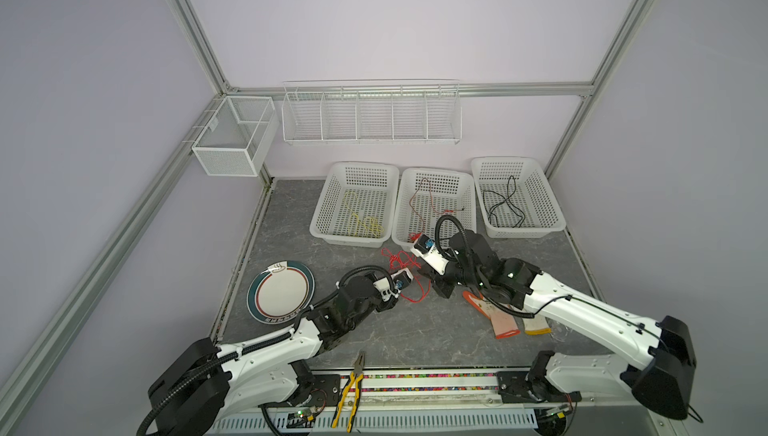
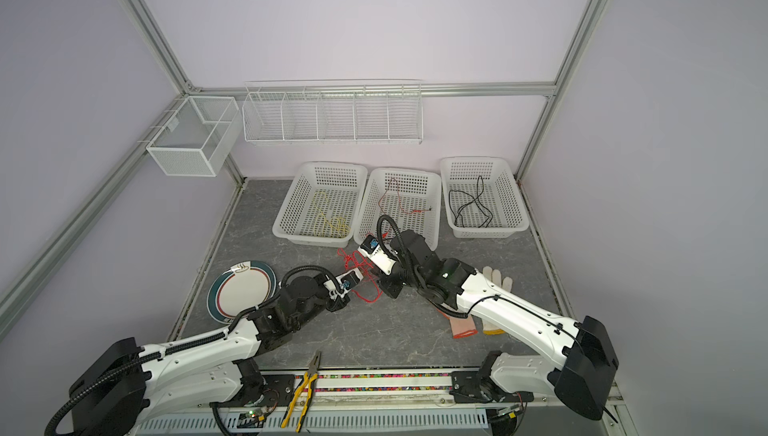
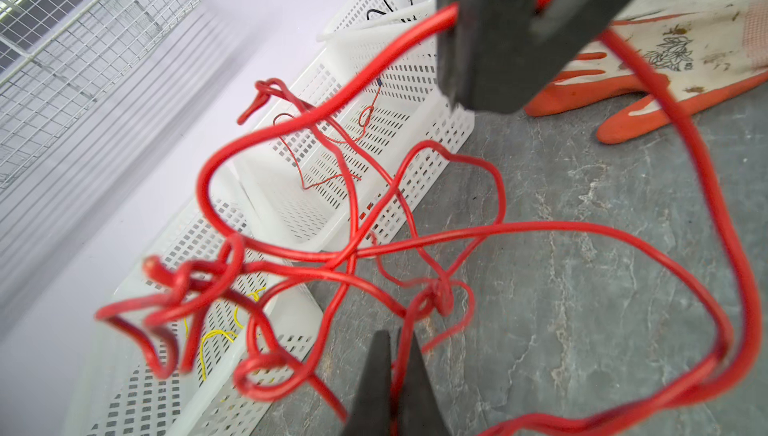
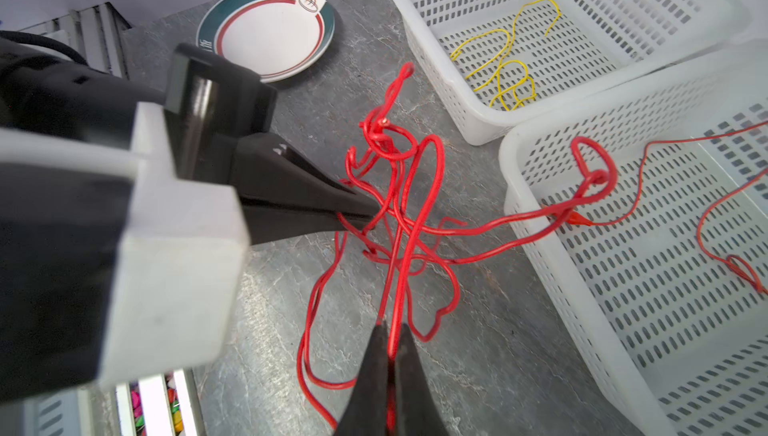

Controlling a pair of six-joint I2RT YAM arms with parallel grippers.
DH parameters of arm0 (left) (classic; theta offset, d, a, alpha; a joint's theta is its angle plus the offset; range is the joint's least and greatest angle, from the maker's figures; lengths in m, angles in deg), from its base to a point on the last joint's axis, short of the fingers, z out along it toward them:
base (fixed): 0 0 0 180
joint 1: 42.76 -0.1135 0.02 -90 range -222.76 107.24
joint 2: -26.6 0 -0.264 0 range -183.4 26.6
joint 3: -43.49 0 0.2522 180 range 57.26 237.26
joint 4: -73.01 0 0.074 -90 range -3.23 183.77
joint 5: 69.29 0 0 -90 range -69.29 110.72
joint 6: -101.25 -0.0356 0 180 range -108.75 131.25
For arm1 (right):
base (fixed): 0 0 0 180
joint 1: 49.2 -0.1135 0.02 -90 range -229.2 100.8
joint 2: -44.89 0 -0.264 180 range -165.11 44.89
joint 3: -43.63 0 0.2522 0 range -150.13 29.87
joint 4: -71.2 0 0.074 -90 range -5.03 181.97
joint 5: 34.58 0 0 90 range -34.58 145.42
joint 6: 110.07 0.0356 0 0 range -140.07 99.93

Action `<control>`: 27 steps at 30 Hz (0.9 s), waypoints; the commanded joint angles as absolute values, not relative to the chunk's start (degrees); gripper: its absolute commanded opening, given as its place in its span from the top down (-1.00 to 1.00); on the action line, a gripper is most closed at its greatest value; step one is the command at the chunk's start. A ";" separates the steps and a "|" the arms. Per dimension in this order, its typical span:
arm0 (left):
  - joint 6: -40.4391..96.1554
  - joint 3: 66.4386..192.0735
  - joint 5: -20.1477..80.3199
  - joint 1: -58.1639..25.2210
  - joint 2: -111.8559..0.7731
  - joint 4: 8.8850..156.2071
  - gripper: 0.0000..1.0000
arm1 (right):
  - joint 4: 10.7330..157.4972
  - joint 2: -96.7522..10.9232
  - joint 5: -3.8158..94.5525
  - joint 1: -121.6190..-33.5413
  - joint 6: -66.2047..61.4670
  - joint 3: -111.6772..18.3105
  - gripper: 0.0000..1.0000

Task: Untangle the cables
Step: 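Pull the red wires apart, left gripper lifting, right gripper drawing toward the middle basket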

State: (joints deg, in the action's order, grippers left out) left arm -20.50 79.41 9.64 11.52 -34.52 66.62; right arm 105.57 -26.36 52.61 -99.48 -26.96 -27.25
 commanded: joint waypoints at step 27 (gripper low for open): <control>-3.44 77.73 -11.23 11.75 -10.35 63.83 1.00 | 106.88 -25.19 78.50 -86.49 -5.80 -13.73 0.88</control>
